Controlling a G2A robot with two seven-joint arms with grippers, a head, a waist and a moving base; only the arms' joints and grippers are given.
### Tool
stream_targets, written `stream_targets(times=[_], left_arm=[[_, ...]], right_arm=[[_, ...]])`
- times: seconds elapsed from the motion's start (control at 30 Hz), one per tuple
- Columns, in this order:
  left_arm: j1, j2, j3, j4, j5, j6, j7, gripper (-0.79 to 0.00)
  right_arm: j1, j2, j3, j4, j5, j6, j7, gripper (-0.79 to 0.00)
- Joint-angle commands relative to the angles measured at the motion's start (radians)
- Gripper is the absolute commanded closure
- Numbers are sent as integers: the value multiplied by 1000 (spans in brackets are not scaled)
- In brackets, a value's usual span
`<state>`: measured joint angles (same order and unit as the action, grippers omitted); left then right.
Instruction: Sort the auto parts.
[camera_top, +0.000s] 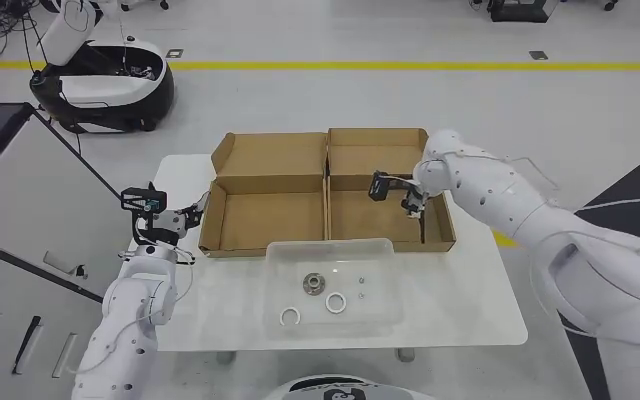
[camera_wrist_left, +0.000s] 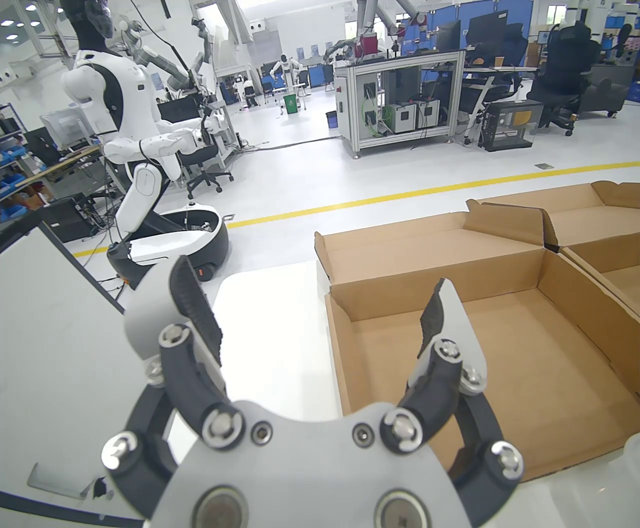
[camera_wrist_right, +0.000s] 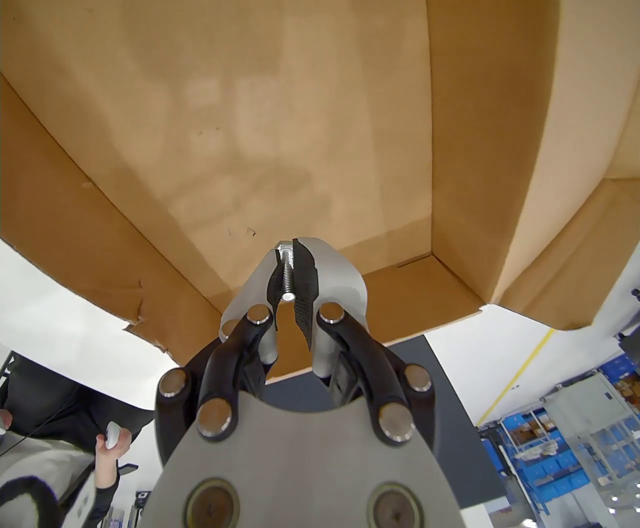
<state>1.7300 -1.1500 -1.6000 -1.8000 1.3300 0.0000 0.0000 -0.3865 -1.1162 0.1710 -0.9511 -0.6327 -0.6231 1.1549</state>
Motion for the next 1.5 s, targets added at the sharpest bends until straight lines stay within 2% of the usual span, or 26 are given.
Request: stream_targets(times=[0.0, 0.37, 0.43, 0.53, 0.73, 0.83, 0.9, 0.97, 1.0, 1.23, 1.47], left_arm=[[0, 0, 0, 0, 0, 0, 0, -785], [0, 0, 0, 0, 0, 0, 0, -785], [0, 0, 0, 0, 0, 0, 0, -785], [0, 0, 0, 0, 0, 0, 0, -785], [0, 0, 0, 0, 0, 0, 0, -785], [0, 0, 0, 0, 0, 0, 0, -785], [0, 0, 0, 0, 0, 0, 0, -785], [0, 0, 0, 0, 0, 0, 0, -785], [0, 0, 0, 0, 0, 0, 0, -785], [0, 0, 0, 0, 0, 0, 0, -785], [0, 0, 0, 0, 0, 0, 0, -785]], right_arm=[[-7, -5, 2, 10, -4, 3, -9, 0], [-33, -24, 19, 34, -25, 20, -36, 0], [-36, -26, 23, 35, -27, 20, -33, -77], [-40, -28, 29, 40, -30, 18, -31, -102], [-45, -31, 44, 47, -25, 10, -24, -329], [-41, -32, 53, 46, -32, 7, -26, -345], [-35, -31, 64, 42, -32, 3, -33, -382], [-27, -28, 78, 35, -26, -2, -38, -727], [-20, -25, 85, 27, -29, -8, -37, -785], [18, 9, 151, -56, -27, -56, -44, -785], [18, 84, 221, -258, 24, -53, -11, -785]])
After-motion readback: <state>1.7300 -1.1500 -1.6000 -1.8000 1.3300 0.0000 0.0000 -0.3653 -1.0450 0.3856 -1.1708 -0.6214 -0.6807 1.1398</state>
